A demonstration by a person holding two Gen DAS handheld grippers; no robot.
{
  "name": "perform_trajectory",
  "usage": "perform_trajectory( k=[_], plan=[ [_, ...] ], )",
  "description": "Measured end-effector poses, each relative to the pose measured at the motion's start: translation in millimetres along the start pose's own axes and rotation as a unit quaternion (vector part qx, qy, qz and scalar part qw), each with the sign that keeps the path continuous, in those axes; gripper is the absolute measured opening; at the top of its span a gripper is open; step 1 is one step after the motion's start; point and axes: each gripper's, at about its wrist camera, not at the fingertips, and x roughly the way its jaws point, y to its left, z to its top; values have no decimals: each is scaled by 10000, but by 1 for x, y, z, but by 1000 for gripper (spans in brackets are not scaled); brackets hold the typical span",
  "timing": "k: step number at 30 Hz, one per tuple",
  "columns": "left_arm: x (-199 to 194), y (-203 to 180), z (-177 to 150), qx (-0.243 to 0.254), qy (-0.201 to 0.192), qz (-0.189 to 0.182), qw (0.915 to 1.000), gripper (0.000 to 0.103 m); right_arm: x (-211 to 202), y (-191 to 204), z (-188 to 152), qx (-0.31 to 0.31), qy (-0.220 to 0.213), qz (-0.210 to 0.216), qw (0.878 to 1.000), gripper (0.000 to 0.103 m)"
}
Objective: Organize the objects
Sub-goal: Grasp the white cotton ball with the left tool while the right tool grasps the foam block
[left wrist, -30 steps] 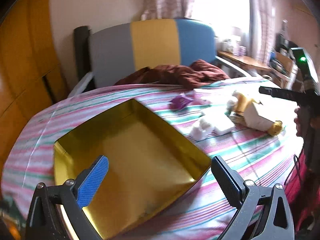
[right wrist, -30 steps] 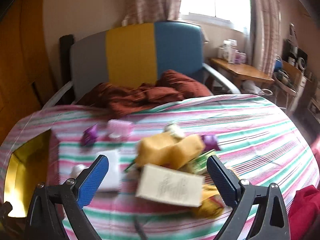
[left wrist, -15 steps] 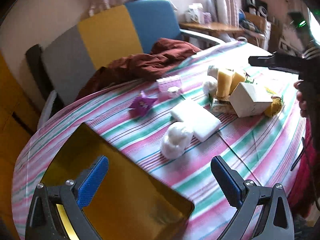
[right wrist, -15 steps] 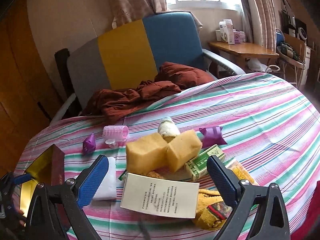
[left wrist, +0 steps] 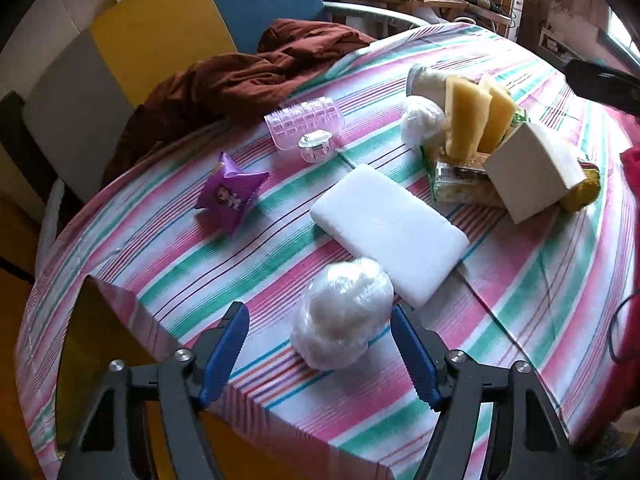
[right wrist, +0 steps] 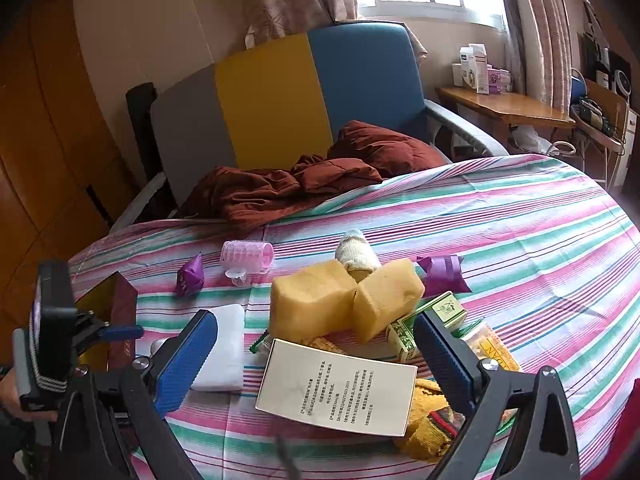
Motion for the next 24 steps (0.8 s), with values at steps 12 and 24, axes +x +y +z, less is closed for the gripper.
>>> perform_trajectory(
  k=[12, 24],
  plan=[
    [-52, 9, -24, -661, -782, -448, 9937, 36, 6, 47, -9, -946, 238, 171, 9951, 94],
    [-117, 49, -102, -1903, -1342, -441, 9715, 37, 108, 128, -24, -1641, 1866, -348, 9680, 84]
  ],
)
